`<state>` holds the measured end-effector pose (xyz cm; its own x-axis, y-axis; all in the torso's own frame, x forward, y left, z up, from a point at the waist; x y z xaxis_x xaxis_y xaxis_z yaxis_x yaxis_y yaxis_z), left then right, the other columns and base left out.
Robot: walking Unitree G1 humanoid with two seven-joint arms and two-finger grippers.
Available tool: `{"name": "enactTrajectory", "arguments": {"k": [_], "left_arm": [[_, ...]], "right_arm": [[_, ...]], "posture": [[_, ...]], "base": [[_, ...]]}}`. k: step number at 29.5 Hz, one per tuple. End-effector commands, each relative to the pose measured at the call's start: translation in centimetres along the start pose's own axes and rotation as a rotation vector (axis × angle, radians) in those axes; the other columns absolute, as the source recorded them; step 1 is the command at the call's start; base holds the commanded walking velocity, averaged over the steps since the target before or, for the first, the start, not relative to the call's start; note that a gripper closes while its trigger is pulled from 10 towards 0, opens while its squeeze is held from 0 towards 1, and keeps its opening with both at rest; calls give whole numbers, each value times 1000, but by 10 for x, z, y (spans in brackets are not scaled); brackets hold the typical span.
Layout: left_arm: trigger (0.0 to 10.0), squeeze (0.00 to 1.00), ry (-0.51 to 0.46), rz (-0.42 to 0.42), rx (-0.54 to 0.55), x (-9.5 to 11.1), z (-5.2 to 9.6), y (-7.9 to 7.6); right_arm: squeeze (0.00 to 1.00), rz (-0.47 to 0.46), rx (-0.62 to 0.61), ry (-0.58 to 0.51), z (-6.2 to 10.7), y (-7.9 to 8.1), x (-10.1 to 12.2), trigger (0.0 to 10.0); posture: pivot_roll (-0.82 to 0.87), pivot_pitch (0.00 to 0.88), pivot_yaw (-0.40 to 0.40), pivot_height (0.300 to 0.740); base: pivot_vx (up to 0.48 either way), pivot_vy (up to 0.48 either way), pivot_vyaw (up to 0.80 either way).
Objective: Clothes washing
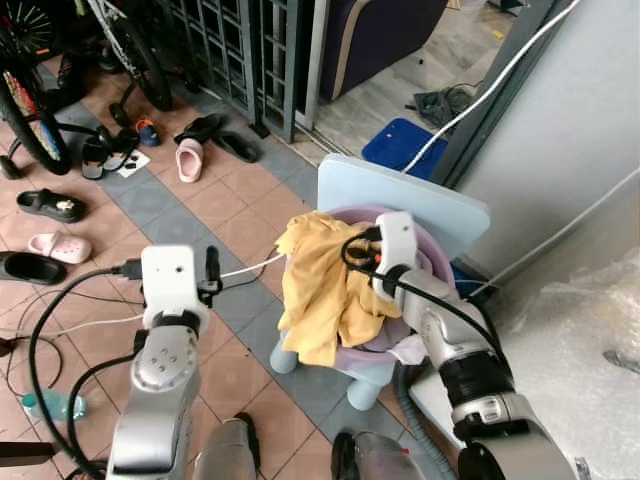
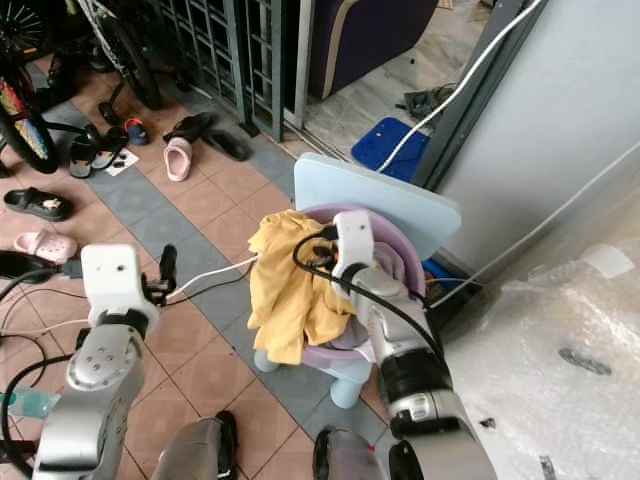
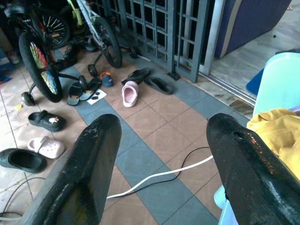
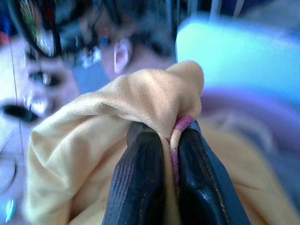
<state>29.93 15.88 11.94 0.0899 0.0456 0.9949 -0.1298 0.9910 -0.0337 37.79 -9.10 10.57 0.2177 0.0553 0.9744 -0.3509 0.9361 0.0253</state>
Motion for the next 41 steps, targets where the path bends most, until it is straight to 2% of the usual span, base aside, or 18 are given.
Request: {"name": "enactTrajectory", "arguments": {"k": [1,3,5,6,7,9,16,17,18,20,21,34,41], "left_arm": [[10000,0,0,-12,6,-2,-1,-1],[10000,0,-7,-18,5,-1,-2,-2],[10000,0,-20,4,-26,0,-5,-9],[10000,0,-20,4,-26,0,-5,-9],[10000,0,-24,20,-53,0,-7,-14],[10000,0,-27,21,-90,1,-11,-22],[10000,0,-40,19,-135,6,-18,-34],[10000,0,-44,17,-146,7,-20,-37],[10000,0,-45,16,-152,7,-21,-38],[10000,0,-45,16,-152,7,-21,-38],[10000,0,-44,17,-155,6,-21,-39],[10000,0,-43,24,-131,4,-23,-34],[10000,0,-54,21,-136,5,-26,-34]], "right_arm": [[0,-4,-28,-81,6,-7,18,0],[0,2,-39,-121,10,-8,27,0],[0,39,-67,-237,26,-9,51,0],[0,39,-67,-237,26,-9,51,0],[0,54,-78,-295,37,-7,63,0],[0,76,-82,-321,41,-4,67,0],[0,76,-110,-350,46,-5,71,0],[0,68,-126,-356,49,-7,72,392],[0,71,-137,-359,51,-9,72,4078],[0,71,-137,-359,51,-9,72,4078],[0,80,-148,-360,53,-11,72,10000],[0,137,-195,-350,55,-26,72,10000],[0,143,-200,-340,54,-24,68,10000]], "posture": [[18,101,-30,740],[11,90,-21,740],[-9,66,-9,740],[-9,66,-9,740],[-24,53,2,740],[-38,45,18,740],[-60,45,56,740],[-64,47,61,740],[-64,47,61,740],[-64,47,61,740],[-68,48,68,740],[-59,38,58,740],[-63,36,63,740]], "base": [[0,0,0],[0,0,0],[0,0,0],[0,0,0],[0,0,0],[0,0,0],[0,0,0],[0,0,0],[0,0,0],[0,0,0],[0,0,0],[-112,0,0],[-206,0,0]]}}
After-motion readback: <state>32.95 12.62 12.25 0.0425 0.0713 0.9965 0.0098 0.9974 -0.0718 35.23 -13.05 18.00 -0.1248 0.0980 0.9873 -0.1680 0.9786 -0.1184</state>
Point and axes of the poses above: a point about 5 cm out from each wrist's last joint towards the gripper, its own z axis pointing back from the gripper into the wrist, its own x axis along the axis of the wrist's last joint, y = z × x, the point moved 5 cm from there along -z, pointing out of the wrist towards the gripper, and after that the axes turned 8 degrees about z, right-handed, at the moved point
